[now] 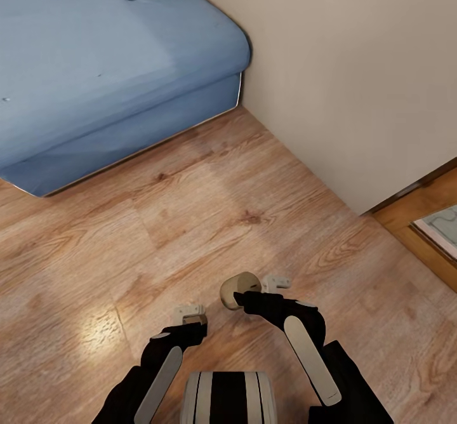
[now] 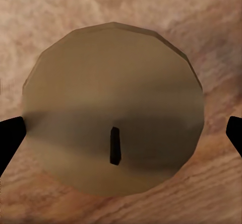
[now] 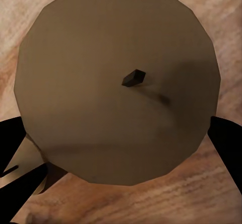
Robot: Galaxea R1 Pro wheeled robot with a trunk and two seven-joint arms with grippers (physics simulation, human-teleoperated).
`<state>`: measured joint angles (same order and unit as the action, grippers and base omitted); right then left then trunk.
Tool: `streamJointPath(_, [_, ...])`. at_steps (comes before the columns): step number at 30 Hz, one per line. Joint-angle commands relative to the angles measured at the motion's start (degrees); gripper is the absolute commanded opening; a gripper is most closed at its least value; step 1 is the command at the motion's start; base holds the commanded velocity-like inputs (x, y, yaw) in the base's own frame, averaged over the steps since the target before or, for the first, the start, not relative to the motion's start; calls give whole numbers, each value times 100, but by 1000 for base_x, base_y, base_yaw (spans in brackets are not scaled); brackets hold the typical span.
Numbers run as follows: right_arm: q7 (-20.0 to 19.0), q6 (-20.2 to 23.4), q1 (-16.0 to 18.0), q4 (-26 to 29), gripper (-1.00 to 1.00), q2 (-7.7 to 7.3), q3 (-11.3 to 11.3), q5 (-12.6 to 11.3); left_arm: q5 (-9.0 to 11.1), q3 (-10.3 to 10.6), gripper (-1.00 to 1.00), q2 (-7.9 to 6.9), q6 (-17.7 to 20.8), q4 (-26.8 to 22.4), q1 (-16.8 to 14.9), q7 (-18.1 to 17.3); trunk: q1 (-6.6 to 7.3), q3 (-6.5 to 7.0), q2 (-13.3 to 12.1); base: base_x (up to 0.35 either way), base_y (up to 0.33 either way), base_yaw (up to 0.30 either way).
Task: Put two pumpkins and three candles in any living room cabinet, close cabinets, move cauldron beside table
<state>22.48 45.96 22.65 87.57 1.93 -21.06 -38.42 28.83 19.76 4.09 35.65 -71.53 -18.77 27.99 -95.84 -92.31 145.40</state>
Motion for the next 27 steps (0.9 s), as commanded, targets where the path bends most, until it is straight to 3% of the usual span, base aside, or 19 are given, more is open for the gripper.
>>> streamJointPath(1, [61,8,3,6,-100,0,-4,-61,169,15,100,-5,-67,112,-3,34,-2,-4,1,0,0,0])
streamJointPath(15, [60,9,3,6,-100,0,-4,-61,166,-31,100,-5,-67,105,-3,51,-2,-4,1,0,0,0])
streamJointPath(21, [62,16,3,6,-100,0,-4,-61,183,0,100,-5,-67,75,-2,502,-2,-4,1,0,0,0])
streamJointPath(27, [63,25,3,13,-100,0,-4,-61,192,15,100,-5,-69,69,-2,609,-2,-4,1,0,0,0])
